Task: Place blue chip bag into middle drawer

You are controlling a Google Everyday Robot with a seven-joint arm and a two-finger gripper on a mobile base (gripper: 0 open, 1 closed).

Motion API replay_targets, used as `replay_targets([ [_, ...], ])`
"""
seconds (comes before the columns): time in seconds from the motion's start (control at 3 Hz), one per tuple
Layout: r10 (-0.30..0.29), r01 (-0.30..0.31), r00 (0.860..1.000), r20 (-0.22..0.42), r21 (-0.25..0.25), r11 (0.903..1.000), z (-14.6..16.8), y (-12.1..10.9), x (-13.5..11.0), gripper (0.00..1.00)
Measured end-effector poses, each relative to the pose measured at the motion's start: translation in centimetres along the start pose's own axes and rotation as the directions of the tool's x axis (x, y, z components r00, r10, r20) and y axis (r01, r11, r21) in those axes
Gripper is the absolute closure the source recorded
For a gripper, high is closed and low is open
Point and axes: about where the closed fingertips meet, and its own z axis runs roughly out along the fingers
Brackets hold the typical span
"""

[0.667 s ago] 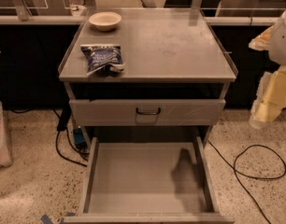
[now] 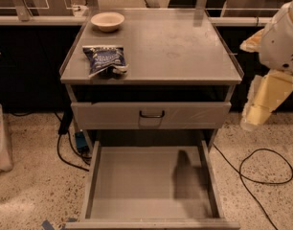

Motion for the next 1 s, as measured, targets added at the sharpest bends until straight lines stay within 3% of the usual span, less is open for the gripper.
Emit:
replay_targets([
  [0.33, -0.089, 0.089, 0.993, 0.08, -0.001, 0.996, 3.1, -0.7, -4.5, 0.0],
  [0.67, -0.171, 0.17, 0.977, 0.129, 0.019, 0.9853, 5.6, -1.6, -8.8, 0.0],
  [1.0, -0.217, 0.206, 0.969, 0.12, 0.096, 0.9739, 7.5, -3.5, -12.8, 0.0],
])
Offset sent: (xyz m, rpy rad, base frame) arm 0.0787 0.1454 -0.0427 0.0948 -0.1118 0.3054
